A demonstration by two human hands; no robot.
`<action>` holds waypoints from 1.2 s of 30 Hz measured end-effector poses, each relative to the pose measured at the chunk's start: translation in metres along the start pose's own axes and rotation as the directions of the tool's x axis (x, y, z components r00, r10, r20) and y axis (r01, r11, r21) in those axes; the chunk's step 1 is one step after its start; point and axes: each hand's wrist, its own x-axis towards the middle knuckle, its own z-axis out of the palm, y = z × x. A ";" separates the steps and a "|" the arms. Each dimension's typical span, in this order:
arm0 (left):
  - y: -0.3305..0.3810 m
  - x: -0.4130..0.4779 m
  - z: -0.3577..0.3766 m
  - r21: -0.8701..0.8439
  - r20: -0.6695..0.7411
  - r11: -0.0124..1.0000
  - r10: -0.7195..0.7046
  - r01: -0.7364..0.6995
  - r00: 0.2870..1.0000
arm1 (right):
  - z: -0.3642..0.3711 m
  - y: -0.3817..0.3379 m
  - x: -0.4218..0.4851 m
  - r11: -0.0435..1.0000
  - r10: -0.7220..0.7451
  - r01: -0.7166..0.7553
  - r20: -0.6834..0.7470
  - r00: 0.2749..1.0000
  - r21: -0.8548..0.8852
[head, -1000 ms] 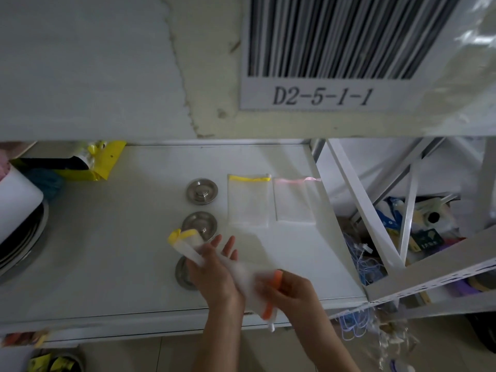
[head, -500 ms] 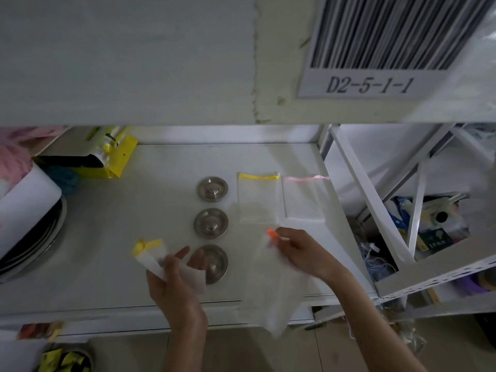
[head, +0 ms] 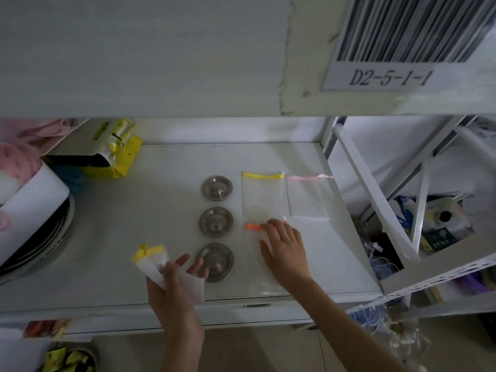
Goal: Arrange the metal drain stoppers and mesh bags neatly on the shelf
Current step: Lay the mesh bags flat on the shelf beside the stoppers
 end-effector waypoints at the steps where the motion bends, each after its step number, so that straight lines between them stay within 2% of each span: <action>1: -0.001 0.000 0.000 0.004 0.002 1.000 -0.002 0.002 1.000 | 0.003 -0.002 -0.012 1.000 0.012 -0.012 0.064 0.998 0.000; 3: -0.004 0.001 0.002 0.004 0.013 1.000 -0.009 0.009 1.000 | 0.011 -0.004 -0.031 1.000 0.013 -0.012 0.208 0.978 -0.009; 5: -0.007 0.000 0.005 -0.004 0.018 1.000 -0.026 0.026 1.000 | 0.019 -0.003 -0.038 1.000 0.006 -0.001 0.261 0.965 -0.022; 9: -0.013 -0.005 0.013 0.012 0.042 0.999 -0.045 0.045 0.998 | 0.027 0.001 -0.027 0.998 0.017 0.001 0.249 0.968 -0.070; 12: -0.017 -0.009 0.019 0.022 0.087 0.992 -0.124 0.122 0.988 | 0.027 -0.001 -0.022 0.996 0.052 -0.032 0.260 0.964 -0.080; 14: -0.015 -0.013 0.025 0.039 0.189 0.977 -0.212 0.208 0.959 | 0.020 -0.005 -0.024 0.998 0.067 -0.064 0.255 0.965 -0.023; 15: -0.013 -0.016 0.028 0.062 0.263 0.964 -0.267 0.260 0.927 | 0.013 -0.008 -0.025 0.993 0.079 -0.098 0.236 0.968 0.068; 16: -0.010 -0.020 0.033 0.091 0.332 0.941 -0.338 0.326 0.881 | 0.004 -0.013 -0.025 0.960 0.115 -0.164 0.214 0.970 0.227; 17: -0.008 -0.024 0.037 0.121 0.393 0.910 -0.411 0.397 0.822 | -0.010 -0.019 -0.024 0.861 0.192 -0.273 0.223 0.956 0.428; 18: -0.005 -0.028 0.041 0.153 0.440 0.874 -0.478 0.460 0.760 | -0.027 -0.026 -0.023 0.680 0.281 -0.395 0.278 0.919 0.618; 19: -0.005 -0.032 0.045 0.197 0.474 0.843 -0.529 0.501 0.704 | -0.043 -0.030 -0.020 0.461 0.327 -0.496 0.379 0.866 0.736; 20: -0.005 -0.037 0.048 0.249 0.503 0.817 -0.568 0.520 0.652 | -0.058 -0.032 -0.018 0.258 0.320 -0.571 0.488 0.812 0.779; 21: -0.008 -0.040 0.051 0.306 0.524 0.794 -0.601 0.525 0.604 | -0.070 -0.032 -0.016 0.151 0.282 -0.607 0.555 0.783 0.780; 22: -0.010 -0.044 0.054 0.359 0.545 0.770 -0.631 0.527 0.552 | -0.080 -0.030 -0.016 0.132 0.243 -0.603 0.564 0.789 0.787; 24: -0.019 -0.049 0.058 0.435 0.570 0.727 -0.679 0.531 0.463 | -0.093 -0.027 -0.019 0.189 0.211 -0.530 0.493 0.844 0.827; 26: -0.026 -0.056 0.062 0.465 0.567 0.703 -0.704 0.538 0.428 | -0.098 -0.018 -0.023 0.226 0.274 -0.487 0.424 0.863 0.844; 28: -0.030 -0.062 0.066 0.464 0.543 0.703 -0.707 0.539 0.453 | -0.099 -0.005 -0.028 0.182 0.350 -0.483 0.402 0.846 0.857; 29: -0.034 -0.063 0.068 0.465 0.517 0.718 -0.696 0.518 0.498 | -0.099 0.003 -0.032 0.166 0.378 -0.467 0.381 0.844 0.869; 31: -0.038 -0.066 0.073 0.516 0.486 0.746 -0.659 0.420 0.574 | -0.097 0.020 -0.038 0.142 0.445 -0.455 0.354 0.822 0.879; 33: -0.042 -0.073 0.079 0.581 0.505 0.762 -0.614 0.288 0.607 | -0.095 0.032 -0.044 0.128 0.512 -0.470 0.348 0.786 0.873; 35: -0.056 -0.078 0.084 0.599 0.538 0.795 -0.490 0.098 0.685 | -0.093 0.037 -0.049 0.197 0.587 -0.504 0.310 0.748 0.841; 36: -0.061 -0.081 0.085 0.582 0.551 0.813 -0.393 -0.001 0.736 | -0.091 0.038 -0.052 0.287 0.624 -0.523 0.257 0.738 0.802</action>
